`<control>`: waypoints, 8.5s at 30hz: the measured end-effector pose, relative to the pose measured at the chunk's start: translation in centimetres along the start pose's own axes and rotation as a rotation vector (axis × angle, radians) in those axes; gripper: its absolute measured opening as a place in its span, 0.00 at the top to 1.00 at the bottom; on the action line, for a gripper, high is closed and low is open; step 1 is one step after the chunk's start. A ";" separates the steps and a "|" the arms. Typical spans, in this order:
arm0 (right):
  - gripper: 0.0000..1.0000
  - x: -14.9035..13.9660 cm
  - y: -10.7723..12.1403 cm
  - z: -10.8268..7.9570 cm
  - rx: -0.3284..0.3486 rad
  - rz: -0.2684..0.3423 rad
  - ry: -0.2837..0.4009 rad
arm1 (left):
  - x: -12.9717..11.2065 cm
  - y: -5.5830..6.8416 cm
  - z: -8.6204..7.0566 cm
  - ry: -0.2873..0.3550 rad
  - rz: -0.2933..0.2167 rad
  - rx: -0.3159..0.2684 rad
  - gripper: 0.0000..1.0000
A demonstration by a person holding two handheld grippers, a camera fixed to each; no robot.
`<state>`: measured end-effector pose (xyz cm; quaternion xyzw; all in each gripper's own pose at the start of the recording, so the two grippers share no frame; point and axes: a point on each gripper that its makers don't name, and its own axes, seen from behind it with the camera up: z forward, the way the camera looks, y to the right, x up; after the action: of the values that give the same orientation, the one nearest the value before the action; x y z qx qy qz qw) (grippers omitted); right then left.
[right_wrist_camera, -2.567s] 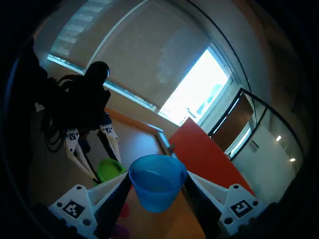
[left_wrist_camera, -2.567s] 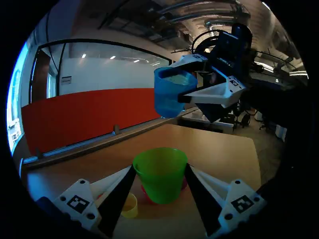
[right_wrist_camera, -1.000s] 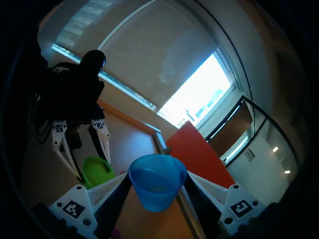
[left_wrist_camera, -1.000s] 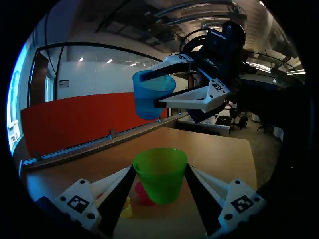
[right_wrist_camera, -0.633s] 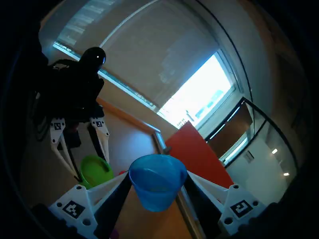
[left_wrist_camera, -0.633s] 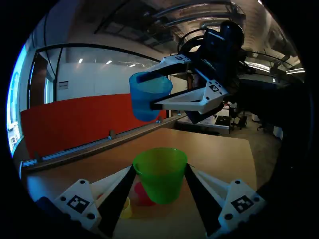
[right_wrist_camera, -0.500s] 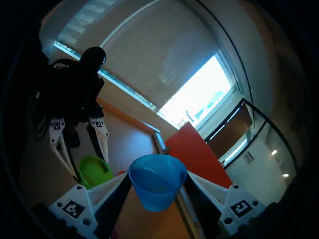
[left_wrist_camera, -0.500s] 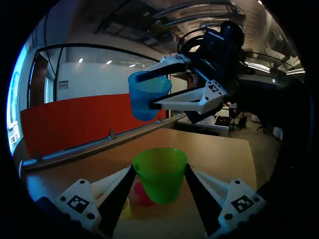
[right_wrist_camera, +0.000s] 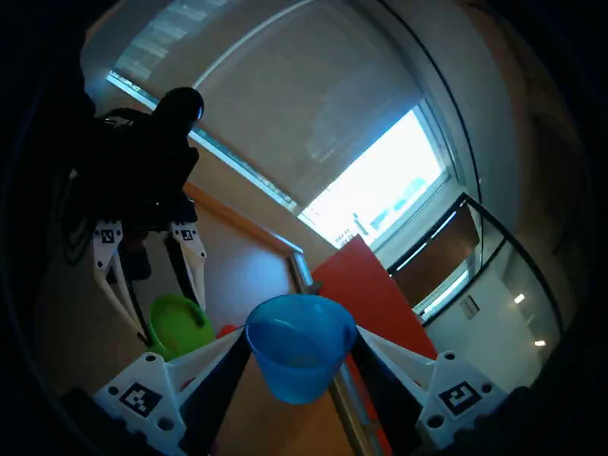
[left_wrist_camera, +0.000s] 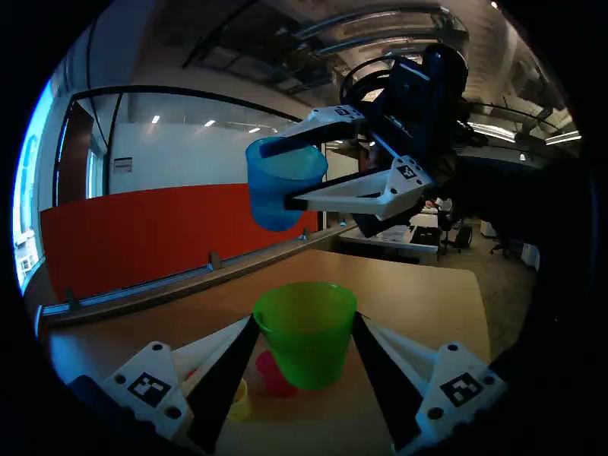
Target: Pour water
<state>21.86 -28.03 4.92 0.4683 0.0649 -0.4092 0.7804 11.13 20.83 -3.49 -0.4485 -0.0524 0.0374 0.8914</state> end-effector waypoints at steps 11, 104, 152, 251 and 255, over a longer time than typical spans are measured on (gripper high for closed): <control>0.09 -0.2 0.0 0.2 -0.001 -0.036 -0.009 | 0.1 0.3 0.2 0.009 0.004 -0.005 0.13; 0.09 0.6 0.4 0.7 -0.025 -0.312 -0.029 | 0.8 0.3 0.9 0.014 0.005 -0.010 0.13; 0.09 1.3 1.0 0.5 -0.045 -0.413 -0.023 | 1.2 0.5 0.7 0.015 0.014 -0.011 0.13; 0.09 3.0 2.6 1.1 -0.098 -0.629 -0.012 | 0.5 0.4 0.7 0.002 0.012 -0.004 0.14; 0.09 3.1 2.7 1.1 -0.099 -0.637 -0.012 | 0.4 0.4 0.7 0.002 0.011 -0.005 0.14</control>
<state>25.44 -30.08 5.85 0.3837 0.2235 -0.6319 0.6352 11.46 21.66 -3.35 -0.4509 -0.0491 0.0418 0.8903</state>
